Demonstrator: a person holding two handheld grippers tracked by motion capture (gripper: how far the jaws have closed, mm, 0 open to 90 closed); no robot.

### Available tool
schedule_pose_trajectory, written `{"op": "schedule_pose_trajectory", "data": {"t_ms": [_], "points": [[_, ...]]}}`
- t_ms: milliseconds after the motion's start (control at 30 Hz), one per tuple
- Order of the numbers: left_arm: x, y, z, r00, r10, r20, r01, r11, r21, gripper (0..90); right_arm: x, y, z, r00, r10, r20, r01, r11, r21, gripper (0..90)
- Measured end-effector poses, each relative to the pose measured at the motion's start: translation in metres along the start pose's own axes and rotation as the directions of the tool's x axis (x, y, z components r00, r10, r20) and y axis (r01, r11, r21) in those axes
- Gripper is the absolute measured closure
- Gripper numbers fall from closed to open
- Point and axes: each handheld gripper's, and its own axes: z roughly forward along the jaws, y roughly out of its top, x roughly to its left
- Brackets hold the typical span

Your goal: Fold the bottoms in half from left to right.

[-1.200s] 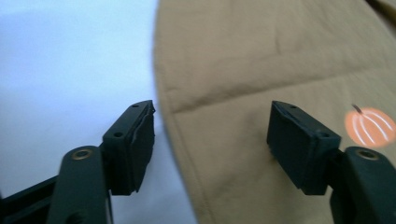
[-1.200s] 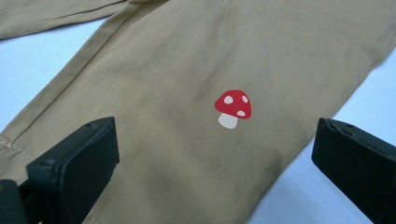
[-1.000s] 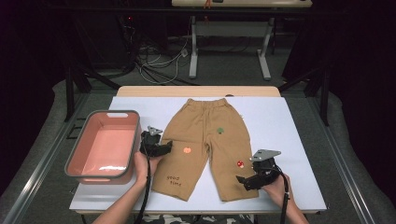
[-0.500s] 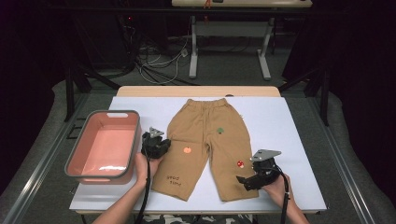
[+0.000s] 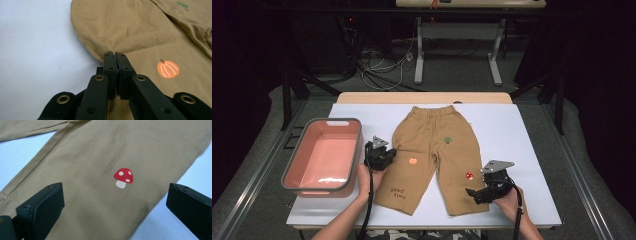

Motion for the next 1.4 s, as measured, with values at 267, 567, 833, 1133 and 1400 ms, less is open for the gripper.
{"op": "schedule_pose_trajectory", "data": {"t_ms": [267, 567, 833, 1133, 1400], "points": [[-0.004, 0.009, -0.009, 0.9967, 0.047, 0.066, -0.044, 0.9982, -0.04, 87.5, 0.0, 0.0, 0.001, 0.9999, 0.003, -0.014, -0.003, 1.0, 0.002, 1.0], [-0.01, 0.017, -0.017, 0.9919, 0.069, 0.107, -0.061, 0.9952, -0.076, 87.7, 0.001, 0.0, 0.002, 0.9998, 0.008, -0.017, -0.008, 0.9999, 0.008, 0.9], [-0.017, 0.032, -0.021, 0.9832, 0.115, 0.142, -0.103, 0.9907, -0.089, 87.5, 0.0, -0.002, 0.0, 0.9997, 0.022, -0.009, -0.022, 0.9998, -0.002, 0.9], [-0.029, 0.044, -0.028, 0.9746, 0.15, 0.166, -0.134, 0.9858, -0.101, 87.6, 0.0, -0.001, 0.001, 0.9998, 0.018, -0.013, -0.018, 0.9998, 0.001, 0.9], [-0.044, 0.06, -0.035, 0.9612, 0.183, 0.206, -0.16, 0.9795, -0.122, 87.6, -0.002, -0.002, 0.001, 0.9997, 0.022, -0.013, -0.022, 0.9998, 0.005, 0.9]]}}
